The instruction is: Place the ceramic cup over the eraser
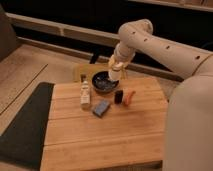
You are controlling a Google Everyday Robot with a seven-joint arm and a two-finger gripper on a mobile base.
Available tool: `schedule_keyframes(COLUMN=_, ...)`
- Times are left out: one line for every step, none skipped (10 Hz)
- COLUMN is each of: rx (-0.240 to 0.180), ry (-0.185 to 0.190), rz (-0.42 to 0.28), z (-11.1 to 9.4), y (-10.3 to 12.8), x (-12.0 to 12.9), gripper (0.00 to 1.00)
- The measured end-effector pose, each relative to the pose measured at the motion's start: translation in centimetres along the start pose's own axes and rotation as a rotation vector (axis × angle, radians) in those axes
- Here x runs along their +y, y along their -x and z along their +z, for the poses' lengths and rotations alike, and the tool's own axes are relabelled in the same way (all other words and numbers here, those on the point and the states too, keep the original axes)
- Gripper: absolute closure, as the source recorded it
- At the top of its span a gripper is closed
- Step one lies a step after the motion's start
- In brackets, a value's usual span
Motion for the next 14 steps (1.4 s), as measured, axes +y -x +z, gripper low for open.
schedule_keyframes(rx=0.003, ry=0.002, rz=0.001, z=0.0, y=-0.2, x=0.1, gripper=1.00)
schedule_keyframes(rx=0.003, ry=0.003, rz=0.001, z=0.0, y=-0.2, x=0.1, gripper=1.00)
schedule_keyframes(rx=0.003, ry=0.003, rz=0.001, z=0.0, y=-0.2, x=0.2, gripper=1.00)
schedule_keyframes(rx=0.003, ry=0.004, rz=0.002, z=0.0, y=-0.1, x=0.2, gripper=1.00)
schedule_keyframes(rx=0.007, ry=0.006, rz=0.004, z=0.2, y=-0.2, x=0.2, gripper=1.00)
schedule_keyframes(rx=0.015, ry=0.002, rz=-0.014, z=0.3, y=-0.5, x=0.4, gripper=1.00)
schedule_keyframes(rx=0.020, ry=-0.001, rz=-0.033, z=0.4, y=-0.8, x=0.7, gripper=1.00)
schedule_keyframes(rx=0.021, ry=-0.004, rz=-0.036, z=0.4, y=-1.0, x=0.6, gripper=1.00)
schedule_keyframes(rx=0.022, ry=-0.029, rz=-0.032, z=0.6, y=-1.5, x=-0.5, gripper=1.00)
schedule_keyframes(rx=0.021, ry=-0.056, rz=-0.015, z=0.7, y=-1.6, x=-1.8, gripper=1.00)
schedule_keyframes(rx=0.020, ry=-0.074, rz=0.001, z=0.8, y=-1.6, x=-2.8, gripper=1.00)
schedule_keyframes(rx=0.017, ry=-0.099, rz=0.024, z=0.9, y=-1.4, x=-4.2, gripper=1.00)
schedule_keyframes(rx=0.014, ry=-0.112, rz=0.041, z=0.9, y=-1.3, x=-5.0, gripper=1.00)
schedule_keyframes(rx=0.015, ry=-0.104, rz=0.045, z=1.1, y=-1.2, x=-4.7, gripper=1.00)
